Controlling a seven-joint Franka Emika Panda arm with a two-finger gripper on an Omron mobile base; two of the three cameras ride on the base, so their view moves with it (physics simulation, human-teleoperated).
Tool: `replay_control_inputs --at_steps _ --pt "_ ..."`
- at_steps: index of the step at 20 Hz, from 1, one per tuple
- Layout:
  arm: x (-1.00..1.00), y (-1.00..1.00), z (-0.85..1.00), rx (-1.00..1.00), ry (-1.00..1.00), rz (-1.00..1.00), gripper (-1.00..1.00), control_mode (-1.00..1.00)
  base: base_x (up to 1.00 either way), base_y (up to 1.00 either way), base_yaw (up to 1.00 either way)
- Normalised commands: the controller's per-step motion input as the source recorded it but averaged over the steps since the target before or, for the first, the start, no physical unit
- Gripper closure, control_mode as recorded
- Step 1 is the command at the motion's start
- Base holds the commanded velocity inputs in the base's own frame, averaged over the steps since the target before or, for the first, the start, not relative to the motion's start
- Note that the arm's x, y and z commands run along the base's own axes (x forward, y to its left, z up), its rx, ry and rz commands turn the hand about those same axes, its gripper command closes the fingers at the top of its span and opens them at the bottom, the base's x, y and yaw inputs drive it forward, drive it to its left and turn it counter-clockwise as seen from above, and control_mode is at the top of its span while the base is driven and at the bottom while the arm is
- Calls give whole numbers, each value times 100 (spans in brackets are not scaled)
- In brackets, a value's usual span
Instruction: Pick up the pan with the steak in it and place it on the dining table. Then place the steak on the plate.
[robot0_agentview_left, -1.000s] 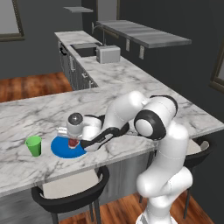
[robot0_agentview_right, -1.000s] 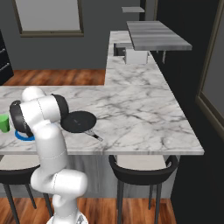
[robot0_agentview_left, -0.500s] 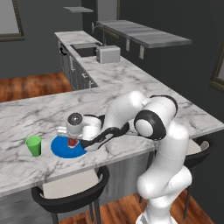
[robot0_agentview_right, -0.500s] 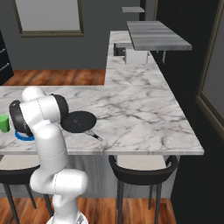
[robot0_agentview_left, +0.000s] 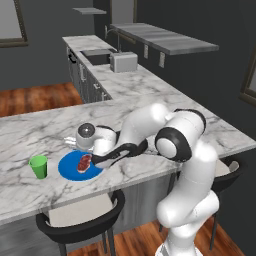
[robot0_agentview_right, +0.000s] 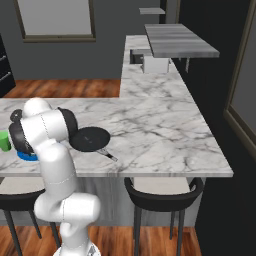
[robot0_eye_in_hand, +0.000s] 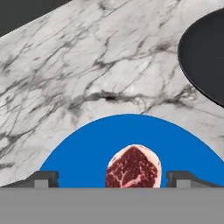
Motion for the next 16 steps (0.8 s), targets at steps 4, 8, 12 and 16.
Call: replay_control_inputs --at_steps 4,8,12,16 --pt "-17 -28 49 13 -3 0 -100 -100 0 0 0" --pt "-49 -46 55 18 -9 0 -100 -100 0 0 0" --pt "-49 -38 65 20 -12 1 -100 -100 0 0 0" --pt "-39 -30 62 19 -13 2 -100 -100 0 0 0"
